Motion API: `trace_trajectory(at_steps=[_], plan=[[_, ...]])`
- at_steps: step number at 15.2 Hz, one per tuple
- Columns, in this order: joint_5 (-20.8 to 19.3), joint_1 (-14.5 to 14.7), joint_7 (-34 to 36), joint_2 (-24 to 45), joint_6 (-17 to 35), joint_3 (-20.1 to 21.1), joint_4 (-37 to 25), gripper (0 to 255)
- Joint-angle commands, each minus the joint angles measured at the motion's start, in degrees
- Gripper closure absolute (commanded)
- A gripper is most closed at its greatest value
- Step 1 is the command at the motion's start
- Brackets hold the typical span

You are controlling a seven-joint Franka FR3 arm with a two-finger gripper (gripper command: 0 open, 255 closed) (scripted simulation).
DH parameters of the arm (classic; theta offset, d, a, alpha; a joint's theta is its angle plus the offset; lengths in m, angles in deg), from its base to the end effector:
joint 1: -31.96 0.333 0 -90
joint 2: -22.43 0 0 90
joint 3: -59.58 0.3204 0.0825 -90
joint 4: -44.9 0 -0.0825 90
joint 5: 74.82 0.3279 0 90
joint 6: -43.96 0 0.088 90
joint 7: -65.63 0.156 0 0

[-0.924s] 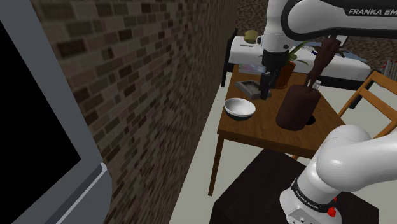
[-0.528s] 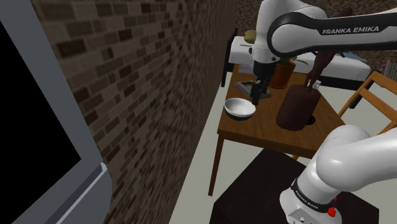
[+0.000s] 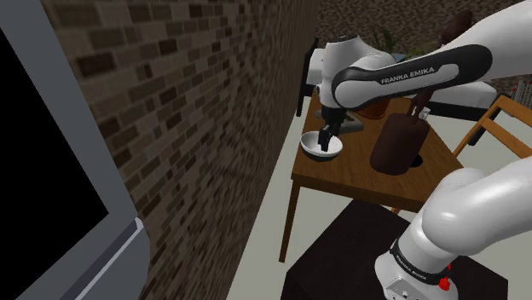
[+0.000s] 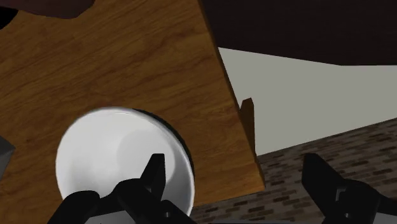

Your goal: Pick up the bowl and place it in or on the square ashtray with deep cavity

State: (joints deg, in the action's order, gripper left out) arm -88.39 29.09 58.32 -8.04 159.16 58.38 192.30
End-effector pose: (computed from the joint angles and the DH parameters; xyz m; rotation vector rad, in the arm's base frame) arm 0.3204 -0.0472 0.4197 2.9326 0.2411 -0.0726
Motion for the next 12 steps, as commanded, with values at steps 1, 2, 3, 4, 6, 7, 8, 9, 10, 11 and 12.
trace_trajectory(at_steps=[1, 2, 3, 4, 6, 7, 8, 9, 10, 11, 12], plan=[[-1.6, -0.6, 0.4, 3.7, 4.4, -0.2, -0.2, 0], [-2.4, -1.0, 0.6, 5.8, 6.7, -0.3, -0.3, 0], [-3.3, -1.3, 1.0, 7.8, 8.9, -0.4, -0.4, 0], [-4.2, -1.7, 1.4, 10.0, 11.1, -0.5, -0.7, 0], [-6.2, -2.5, 2.3, 14.3, 15.2, -0.7, -1.6, 0], [-7.2, -2.9, 2.8, 16.6, 17.2, -0.8, -2.2, 0], [-8.3, -3.3, 3.4, 18.9, 19.0, -0.8, -2.9, 0], [-8.6, -3.4, 3.5, 19.5, 19.5, -0.9, -3.1, 0], [-8.9, -3.5, 3.7, 20.1, 20.4, -1.0, -2.9, 0], [-9.2, -3.7, 3.9, 20.7, 21.2, -1.1, -2.7, 0], [-9.6, -3.9, 4.1, 21.3, 22.0, -1.2, -2.5, 0]])
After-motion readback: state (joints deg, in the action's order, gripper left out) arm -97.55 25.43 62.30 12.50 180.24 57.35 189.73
